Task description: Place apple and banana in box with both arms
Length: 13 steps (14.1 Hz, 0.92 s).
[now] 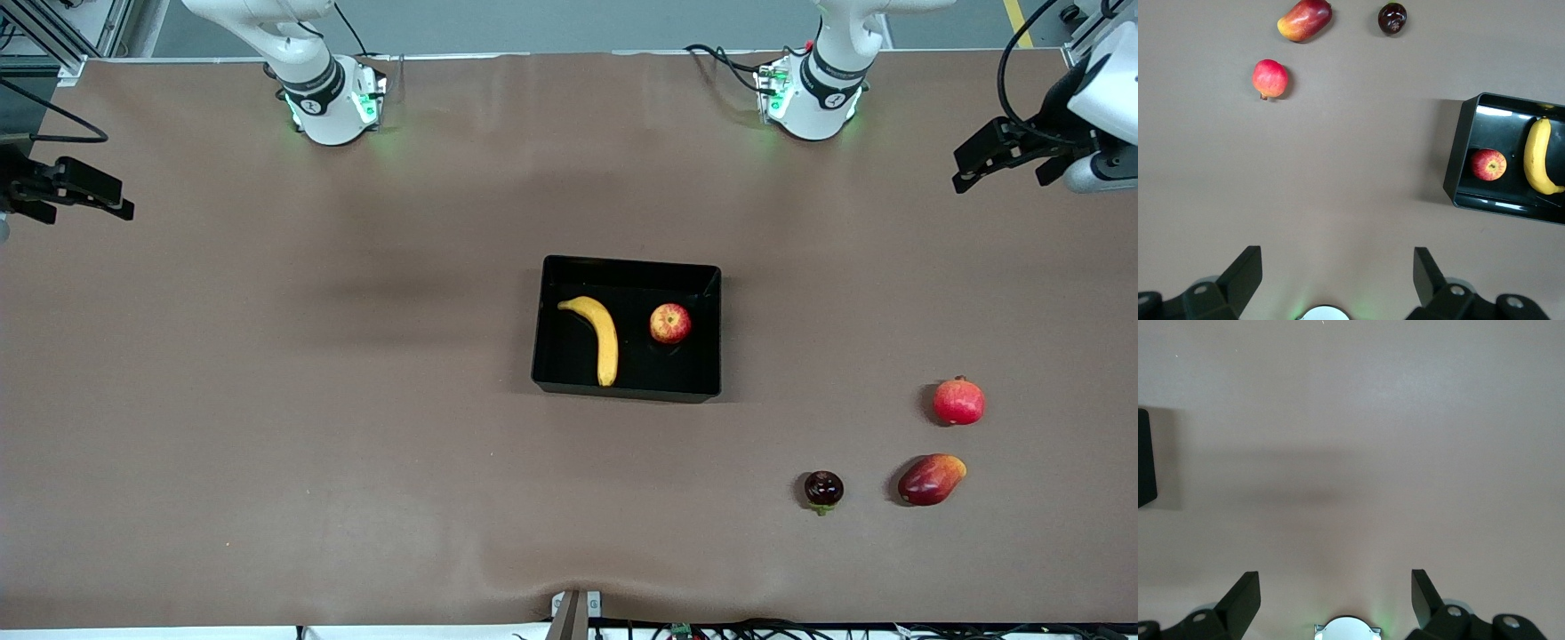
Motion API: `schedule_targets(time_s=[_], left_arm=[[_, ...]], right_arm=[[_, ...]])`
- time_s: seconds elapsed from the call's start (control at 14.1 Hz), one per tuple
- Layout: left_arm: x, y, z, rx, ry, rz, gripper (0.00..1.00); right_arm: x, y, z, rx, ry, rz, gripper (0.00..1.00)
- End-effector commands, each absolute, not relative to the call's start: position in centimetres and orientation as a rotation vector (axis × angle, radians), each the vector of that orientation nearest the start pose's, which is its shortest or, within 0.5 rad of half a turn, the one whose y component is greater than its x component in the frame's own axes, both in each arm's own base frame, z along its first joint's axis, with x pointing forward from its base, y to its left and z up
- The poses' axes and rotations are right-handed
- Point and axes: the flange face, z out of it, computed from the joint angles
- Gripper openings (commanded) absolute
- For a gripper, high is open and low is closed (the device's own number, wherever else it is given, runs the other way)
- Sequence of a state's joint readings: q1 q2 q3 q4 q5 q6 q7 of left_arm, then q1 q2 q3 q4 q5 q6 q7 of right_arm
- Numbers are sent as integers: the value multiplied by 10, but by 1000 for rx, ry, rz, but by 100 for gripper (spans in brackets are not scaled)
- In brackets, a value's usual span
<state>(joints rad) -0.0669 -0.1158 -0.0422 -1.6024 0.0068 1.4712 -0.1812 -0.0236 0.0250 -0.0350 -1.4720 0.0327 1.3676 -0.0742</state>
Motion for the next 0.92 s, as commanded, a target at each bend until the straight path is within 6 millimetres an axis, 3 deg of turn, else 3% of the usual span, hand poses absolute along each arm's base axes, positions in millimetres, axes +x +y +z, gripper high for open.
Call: schedule_targets(time_s=[0.0, 0.21, 0.64, 0.85], left_arm=[[507, -59, 668, -3142, -105, 3, 100], [506, -62, 668, -3139, -99, 2, 100], [504, -64, 668, -3131, -95, 10, 100], [503, -65, 669, -3129, -90, 10, 100]], right_arm=[[538, -34, 648, -3101, 3, 180, 100], [537, -41, 663, -3139, 20, 128, 100], [531, -79, 670, -3195, 130, 110, 100], [530, -81, 671, -3195, 137, 105, 100]])
